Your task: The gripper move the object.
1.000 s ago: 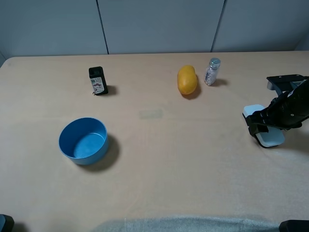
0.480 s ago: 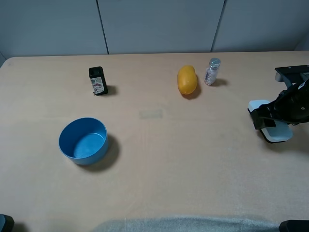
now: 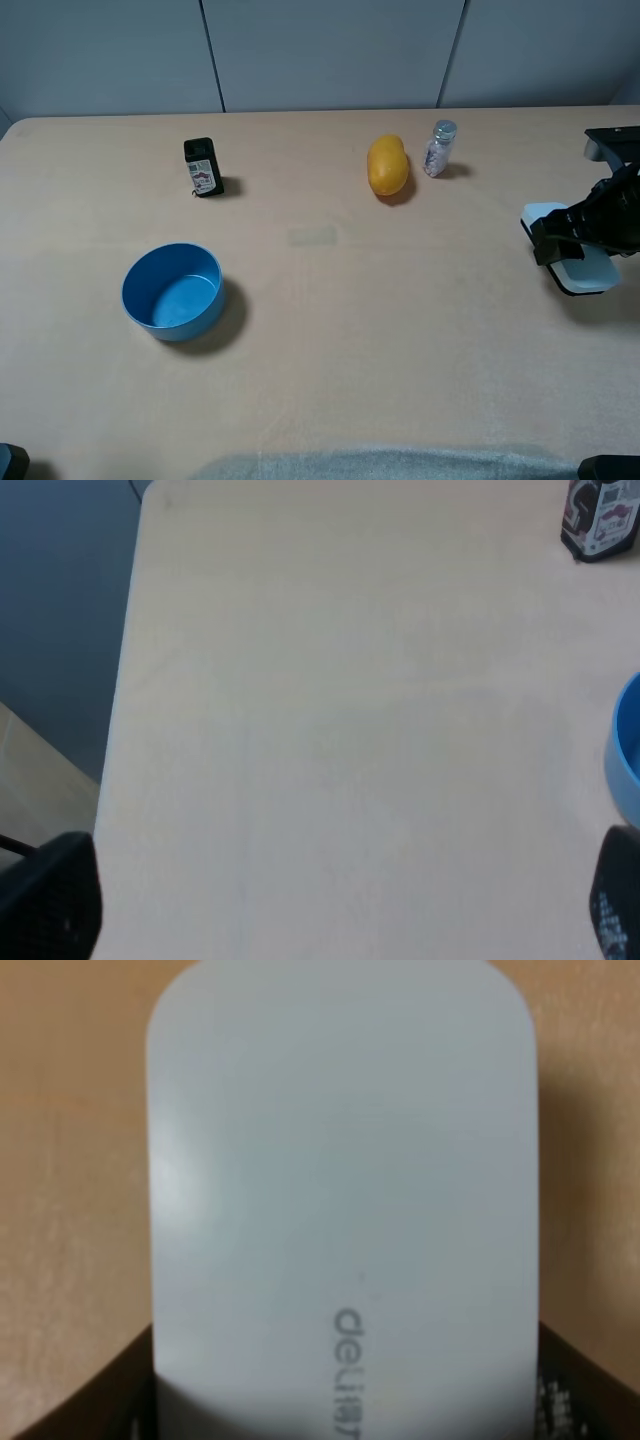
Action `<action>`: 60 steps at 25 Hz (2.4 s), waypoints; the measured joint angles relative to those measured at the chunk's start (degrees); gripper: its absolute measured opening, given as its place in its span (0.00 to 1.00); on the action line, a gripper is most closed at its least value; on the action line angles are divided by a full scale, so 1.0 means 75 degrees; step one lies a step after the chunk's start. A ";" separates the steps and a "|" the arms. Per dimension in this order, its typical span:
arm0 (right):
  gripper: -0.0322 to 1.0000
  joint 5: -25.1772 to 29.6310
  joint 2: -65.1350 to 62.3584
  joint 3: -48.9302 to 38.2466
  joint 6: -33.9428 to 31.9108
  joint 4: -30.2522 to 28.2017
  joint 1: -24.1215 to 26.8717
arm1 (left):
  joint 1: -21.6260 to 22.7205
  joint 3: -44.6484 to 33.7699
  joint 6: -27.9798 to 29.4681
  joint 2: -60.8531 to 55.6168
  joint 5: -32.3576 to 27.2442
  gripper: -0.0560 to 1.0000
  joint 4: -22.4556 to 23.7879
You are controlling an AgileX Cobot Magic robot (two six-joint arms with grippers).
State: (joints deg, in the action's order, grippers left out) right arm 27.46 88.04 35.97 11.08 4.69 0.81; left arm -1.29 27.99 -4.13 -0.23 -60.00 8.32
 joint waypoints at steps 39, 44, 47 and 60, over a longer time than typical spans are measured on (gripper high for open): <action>0.47 0.2183 -0.1966 -0.0007 -0.1973 0.0803 -0.2368 | 0.0000 0.0000 0.0000 0.0000 0.0000 0.98 0.0000; 0.47 0.2040 -0.1966 -0.0007 -0.2594 0.0803 -0.3066 | 0.0000 0.0000 0.0000 0.0000 0.0000 0.98 0.0000; 0.47 0.1938 -0.1966 0.0012 -0.2907 0.0803 -0.3426 | 0.0000 0.0000 0.0000 0.0000 0.0000 0.98 0.0000; 0.47 0.2218 -0.1505 0.1105 -0.3837 0.0595 -0.4712 | 0.0000 0.0000 0.0000 0.0000 0.0000 0.98 0.0000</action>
State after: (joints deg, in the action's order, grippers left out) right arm 44.09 76.75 44.26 -17.70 9.16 -34.54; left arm -1.29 27.99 -4.13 -0.23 -60.00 8.32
